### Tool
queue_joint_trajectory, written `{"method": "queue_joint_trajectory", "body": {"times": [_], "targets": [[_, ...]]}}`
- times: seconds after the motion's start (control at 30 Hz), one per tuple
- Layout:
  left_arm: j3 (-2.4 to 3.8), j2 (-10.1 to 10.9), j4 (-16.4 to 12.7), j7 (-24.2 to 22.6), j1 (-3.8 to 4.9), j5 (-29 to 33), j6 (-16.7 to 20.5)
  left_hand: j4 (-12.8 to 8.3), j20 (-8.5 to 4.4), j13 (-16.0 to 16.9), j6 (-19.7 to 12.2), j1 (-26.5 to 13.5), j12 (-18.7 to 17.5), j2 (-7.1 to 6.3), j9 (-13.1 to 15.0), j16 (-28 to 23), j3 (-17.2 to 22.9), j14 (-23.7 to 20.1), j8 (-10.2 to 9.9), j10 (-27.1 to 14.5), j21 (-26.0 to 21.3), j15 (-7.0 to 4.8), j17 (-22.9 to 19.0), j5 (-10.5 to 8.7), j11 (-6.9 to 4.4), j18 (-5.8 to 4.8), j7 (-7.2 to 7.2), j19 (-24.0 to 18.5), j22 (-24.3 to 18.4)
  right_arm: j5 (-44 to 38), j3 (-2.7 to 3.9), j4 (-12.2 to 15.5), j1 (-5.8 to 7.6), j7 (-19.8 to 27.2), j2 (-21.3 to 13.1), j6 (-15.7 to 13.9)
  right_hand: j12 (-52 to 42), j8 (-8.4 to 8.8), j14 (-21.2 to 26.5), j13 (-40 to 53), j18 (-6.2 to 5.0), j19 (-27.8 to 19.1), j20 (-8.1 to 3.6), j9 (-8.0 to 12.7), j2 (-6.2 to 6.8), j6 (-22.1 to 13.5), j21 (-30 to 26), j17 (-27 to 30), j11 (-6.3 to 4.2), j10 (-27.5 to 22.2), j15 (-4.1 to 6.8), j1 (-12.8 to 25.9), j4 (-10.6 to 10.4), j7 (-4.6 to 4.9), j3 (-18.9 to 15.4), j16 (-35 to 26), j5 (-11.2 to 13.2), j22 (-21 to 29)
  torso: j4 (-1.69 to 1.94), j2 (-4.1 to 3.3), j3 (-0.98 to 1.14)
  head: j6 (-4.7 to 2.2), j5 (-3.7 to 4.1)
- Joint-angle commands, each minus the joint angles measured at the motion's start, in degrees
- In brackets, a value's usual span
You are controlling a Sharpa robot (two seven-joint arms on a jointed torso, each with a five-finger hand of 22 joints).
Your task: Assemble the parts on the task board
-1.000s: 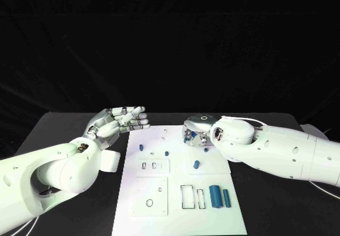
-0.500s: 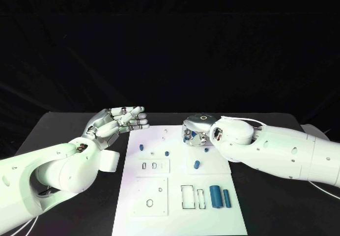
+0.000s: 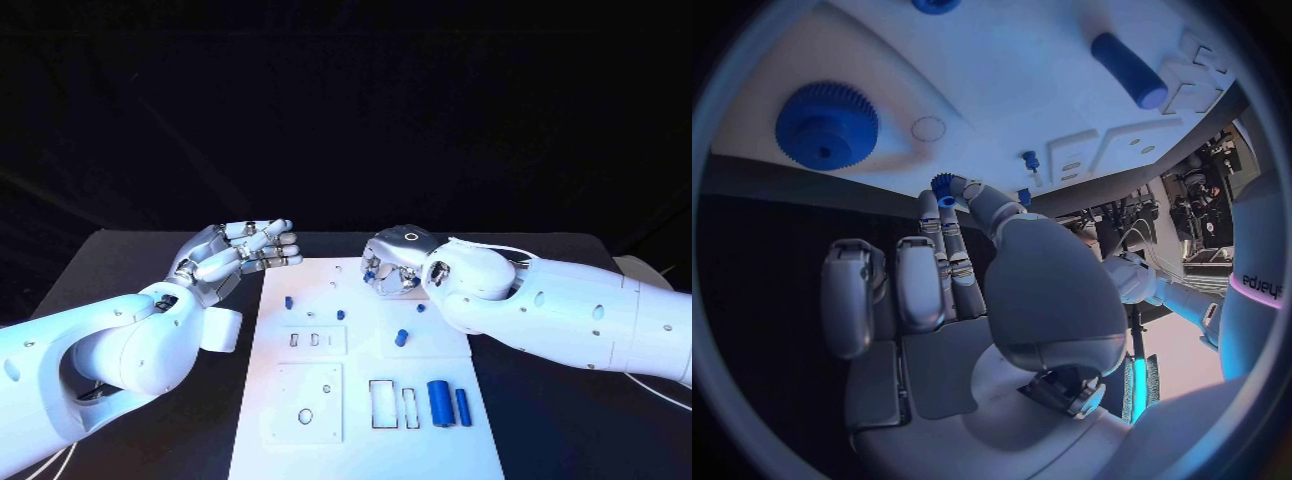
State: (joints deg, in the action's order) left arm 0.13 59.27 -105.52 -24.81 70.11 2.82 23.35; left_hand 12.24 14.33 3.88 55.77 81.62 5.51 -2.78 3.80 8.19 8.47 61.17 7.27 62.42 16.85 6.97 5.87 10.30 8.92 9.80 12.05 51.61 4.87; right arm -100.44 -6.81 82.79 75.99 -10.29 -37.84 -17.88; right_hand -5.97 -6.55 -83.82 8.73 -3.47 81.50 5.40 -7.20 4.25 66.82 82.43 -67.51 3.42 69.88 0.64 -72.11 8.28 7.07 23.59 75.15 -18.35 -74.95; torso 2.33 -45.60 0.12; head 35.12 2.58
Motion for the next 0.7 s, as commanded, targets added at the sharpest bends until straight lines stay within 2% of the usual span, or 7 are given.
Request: {"method": "queue_joint_trajectory", "body": {"times": [0.03,0.13,0.27,0.5,0.7], "targets": [[0.04,-0.2,0.0,-0.2,0.22,0.4,-1.3,0.0,0.27,0.0,0.0,-0.1,-0.3,0.18,0.0,-0.3,-0.1,-0.1,-0.4,-0.1,-0.4,0.38,0.1,-0.01,0.49,0.75,0.48,-0.2,-0.1,-1.5,0.04,-0.7,0.04,-1.7,0.8,-4.9,-0.2,-0.26,-2.5,0.1,0.62,0.4,-0.15,-0.1,-0.12,0.5,0.4,-0.1,-0.01,0.5,0.38,-0.6,-0.1,-0.05,0.4,0.3,0.4,-2.1,0.15,-0.05,-0.01,0.07,0.2],[0.04,-0.3,0.1,-0.1,0.27,0.4,-1.4,-0.1,0.28,0.0,-0.1,-0.1,-0.3,0.2,0.0,-0.3,0.0,-0.1,-0.4,-0.1,-0.4,0.39,0.1,0.0,0.49,0.75,0.49,-0.2,-0.1,-1.5,0.05,-1.4,0.07,-1.7,1.8,-5.3,-0.1,-0.25,-2.5,0.1,0.65,0.5,-0.16,-0.1,-0.02,0.5,0.5,-0.2,0.01,0.5,0.37,-0.5,-0.2,-0.05,0.5,0.4,0.6,-2.3,0.0,-0.11,-0.01,0.02,-0.05],[0.04,-0.4,0.1,-0.1,0.31,0.4,-1.4,-0.1,0.28,0.0,-0.1,-0.1,-0.3,0.2,0.0,-0.3,0.0,-0.1,-0.4,-0.1,-0.4,0.39,0.1,0.0,0.49,0.75,0.49,-0.2,-0.1,-1.5,0.06,-2.6,0.08,-1.8,3.2,-6.0,-0.1,-0.25,-2.5,0.1,0.65,0.5,-0.15,-0.2,0.02,0.5,0.5,-0.2,0.01,0.5,0.37,-0.4,-0.3,-0.05,0.6,0.4,0.8,-2.3,0.24,-0.21,0.06,0.13,-0.06],[0.05,-0.4,0.0,0.0,0.35,0.4,-1.5,-0.1,0.28,0.0,-0.1,-0.1,-0.3,0.2,0.0,-0.3,0.0,-0.1,-0.4,-0.1,-0.4,0.39,0.1,0.0,0.49,0.75,0.49,-0.2,-0.1,-1.0,0.07,-5.0,0.05,-1.4,5.7,-6.5,-0.1,-0.25,-2.5,0.1,0.65,0.5,-0.15,-0.2,0.02,0.5,0.5,-0.2,0.01,0.5,0.36,-0.4,-0.3,-0.06,0.6,0.4,0.8,-2.3,0.66,-0.5,0.03,0.16,0.09],[0.05,-0.5,-0.2,0.0,0.49,0.4,-1.5,-0.1,0.28,0.0,-0.1,-0.1,-0.3,0.2,0.0,-0.3,0.0,-0.1,-0.4,-0.1,-0.4,0.39,0.1,0.0,0.49,0.75,0.49,-0.2,-0.1,-0.6,0.07,-5.8,-0.05,-1.1,6.7,-5.9,0.0,-0.23,-2.5,0.0,0.67,0.5,-0.15,-0.2,0.15,0.4,0.6,-0.3,0.01,0.5,0.36,-0.2,-0.5,-0.06,0.7,0.6,1.0,-2.4,0.72,-0.73,0.0,0.14,0.07]]}}
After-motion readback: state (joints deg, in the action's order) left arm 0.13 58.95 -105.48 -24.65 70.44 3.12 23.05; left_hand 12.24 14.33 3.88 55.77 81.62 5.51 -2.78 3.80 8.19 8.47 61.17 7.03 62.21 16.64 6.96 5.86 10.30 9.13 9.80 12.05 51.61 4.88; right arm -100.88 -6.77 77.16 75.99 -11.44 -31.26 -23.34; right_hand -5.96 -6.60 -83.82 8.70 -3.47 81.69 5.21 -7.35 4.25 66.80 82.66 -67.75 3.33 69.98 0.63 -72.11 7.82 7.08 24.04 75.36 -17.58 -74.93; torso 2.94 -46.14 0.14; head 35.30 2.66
